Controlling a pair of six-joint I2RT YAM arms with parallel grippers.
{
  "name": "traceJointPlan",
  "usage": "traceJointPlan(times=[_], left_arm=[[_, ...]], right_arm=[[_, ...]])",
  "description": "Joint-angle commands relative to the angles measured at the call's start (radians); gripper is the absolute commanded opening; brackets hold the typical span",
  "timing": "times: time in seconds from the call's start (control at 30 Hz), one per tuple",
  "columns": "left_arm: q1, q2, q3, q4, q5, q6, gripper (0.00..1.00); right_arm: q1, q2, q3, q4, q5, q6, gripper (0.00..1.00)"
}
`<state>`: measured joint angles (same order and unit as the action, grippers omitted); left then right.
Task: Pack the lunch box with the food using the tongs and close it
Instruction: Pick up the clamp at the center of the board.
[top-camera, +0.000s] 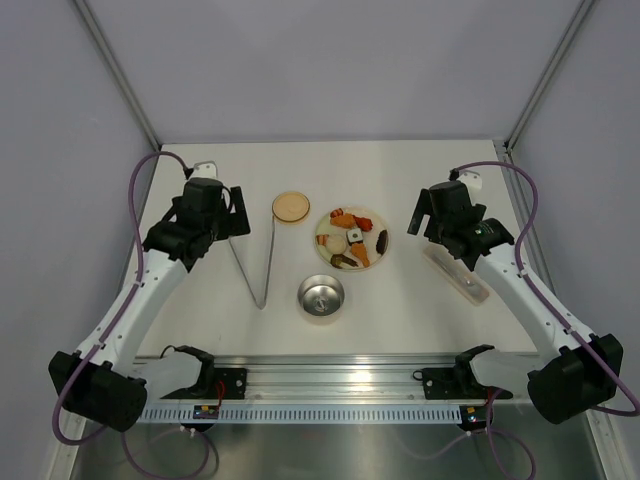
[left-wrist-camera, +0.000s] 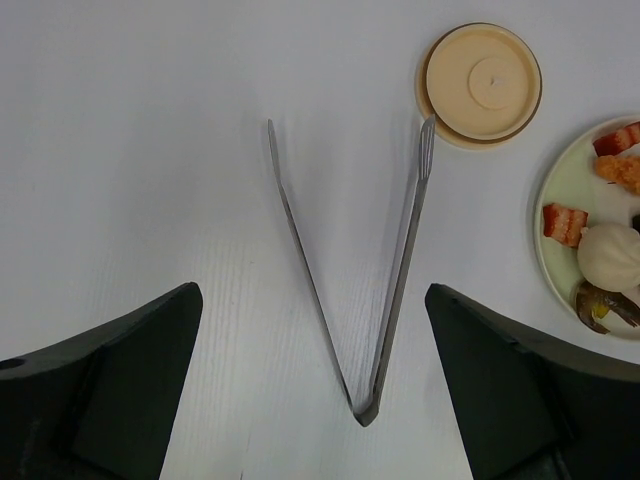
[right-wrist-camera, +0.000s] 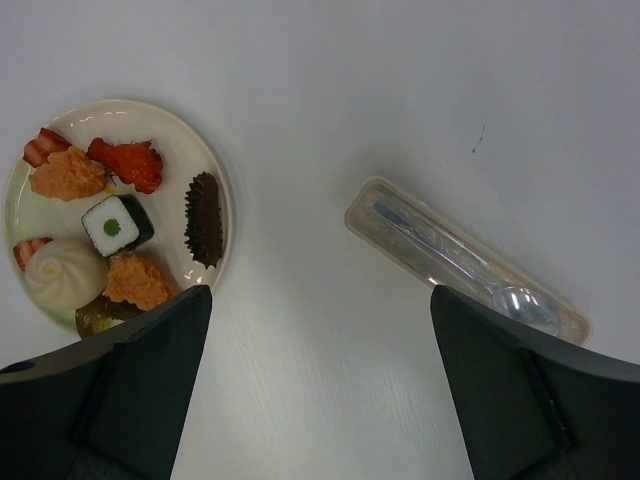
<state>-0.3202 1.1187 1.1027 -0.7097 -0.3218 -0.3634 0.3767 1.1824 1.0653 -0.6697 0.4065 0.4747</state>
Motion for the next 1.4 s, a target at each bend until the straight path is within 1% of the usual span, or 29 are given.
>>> traceJointPlan(times=[0.0,0.2,0.3,0.4,0.5,0.63,0.67,0.7,0.8,0.87,1.03,1.17,1.23,1.37], left_arm=[[0.004,0.03,0.059,-0.01,0.001,-0.005,0.99],[0.004,0.055,0.043,-0.039,0.006,-0.032,0.99],[-0.005,0.064,0.022,-0.071,-0.029,-0.069,0.99],[-0.052,0.063,-0.007,-0.131,-0.054,-0.162,0.99],[-0.095,0.056,-0.049,-0.149,-0.046,-0.245,0.99],[-0.105,0.081,-0.153,-0.076,0.018,-0.315,0.99],[-0.106,0.105,-0.196,-0.05,0.03,-0.324,0.99],[-0.106,0.121,-0.214,0.001,0.047,-0.333,0.99],[-0.135,0.193,-0.251,0.082,0.055,-0.341,0.99],[-0.138,0.225,-0.256,0.116,0.078,-0.339,0.99],[-0.143,0.288,-0.277,0.203,0.076,-0.318,0.99],[-0.145,0.297,-0.309,0.262,0.084,-0.312,0.99],[-0.145,0.312,-0.326,0.282,0.086,-0.309,0.99],[-0.145,0.378,-0.302,0.294,0.092,-0.282,0.99]], right_arm=[[0.001,-0.016,0.004,0.033,-0.008,-0.027,1.0],[0.001,-0.055,-0.022,0.059,-0.035,-0.03,0.99],[0.001,-0.047,-0.016,0.047,-0.029,-0.033,0.99],[0.002,-0.035,-0.001,0.032,-0.032,-0.031,0.99],[0.001,-0.041,-0.004,0.041,-0.041,-0.025,1.0],[0.001,-0.041,-0.034,0.082,-0.081,-0.015,1.0],[0.001,-0.032,-0.034,0.084,-0.09,-0.012,1.0],[0.002,-0.026,-0.034,0.082,-0.095,-0.008,1.0],[0.002,-0.018,-0.034,0.082,-0.106,-0.01,0.99],[0.002,-0.021,-0.039,0.084,-0.106,-0.013,1.0],[0.002,-0.018,-0.036,0.088,-0.109,-0.016,0.99],[0.002,-0.009,-0.034,0.087,-0.117,-0.01,0.99],[0.002,-0.007,-0.041,0.088,-0.123,-0.008,0.99],[0.002,0.006,-0.044,0.099,-0.136,-0.002,0.99]])
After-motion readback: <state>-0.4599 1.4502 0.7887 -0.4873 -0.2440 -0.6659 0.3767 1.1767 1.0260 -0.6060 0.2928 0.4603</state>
